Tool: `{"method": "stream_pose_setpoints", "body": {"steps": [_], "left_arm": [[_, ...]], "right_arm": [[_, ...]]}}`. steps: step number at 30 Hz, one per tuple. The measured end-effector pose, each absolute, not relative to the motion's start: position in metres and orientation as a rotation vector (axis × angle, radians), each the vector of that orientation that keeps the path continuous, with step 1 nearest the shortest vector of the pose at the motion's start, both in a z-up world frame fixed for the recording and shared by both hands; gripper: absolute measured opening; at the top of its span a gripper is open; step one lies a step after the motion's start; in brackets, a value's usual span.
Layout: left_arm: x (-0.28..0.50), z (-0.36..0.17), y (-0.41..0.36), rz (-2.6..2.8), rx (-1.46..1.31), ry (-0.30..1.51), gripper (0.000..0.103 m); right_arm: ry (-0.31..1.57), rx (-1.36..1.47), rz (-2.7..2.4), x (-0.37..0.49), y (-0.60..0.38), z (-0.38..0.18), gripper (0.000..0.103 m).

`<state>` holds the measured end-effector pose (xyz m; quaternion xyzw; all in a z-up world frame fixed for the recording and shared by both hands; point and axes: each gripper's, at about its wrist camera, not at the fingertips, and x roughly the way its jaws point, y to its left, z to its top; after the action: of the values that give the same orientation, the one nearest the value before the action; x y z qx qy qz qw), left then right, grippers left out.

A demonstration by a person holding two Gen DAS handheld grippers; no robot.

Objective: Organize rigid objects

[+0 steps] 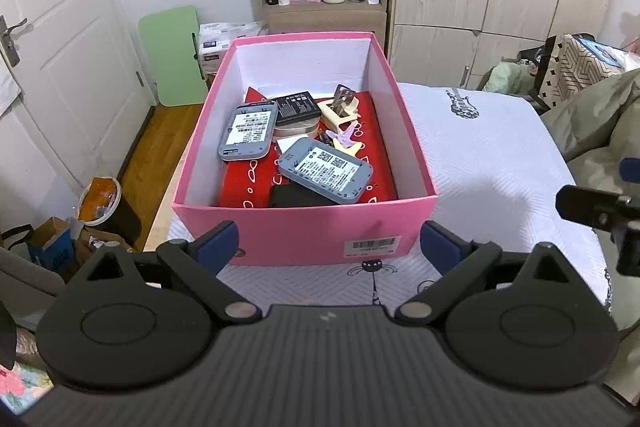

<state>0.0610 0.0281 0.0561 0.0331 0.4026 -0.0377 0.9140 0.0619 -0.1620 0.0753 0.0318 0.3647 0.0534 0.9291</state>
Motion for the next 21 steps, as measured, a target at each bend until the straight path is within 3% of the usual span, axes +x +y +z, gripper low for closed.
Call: {"method": "stream_pose_setpoints", "body": {"steps": [21], "left_arm": [[0.0599,0.0504,0.0313,-0.071,0.061,0.835,0.100]], "right_arm": [[0.755,0.081,0.072,0.0600,-0.1627,0.0664,0.098]]}}
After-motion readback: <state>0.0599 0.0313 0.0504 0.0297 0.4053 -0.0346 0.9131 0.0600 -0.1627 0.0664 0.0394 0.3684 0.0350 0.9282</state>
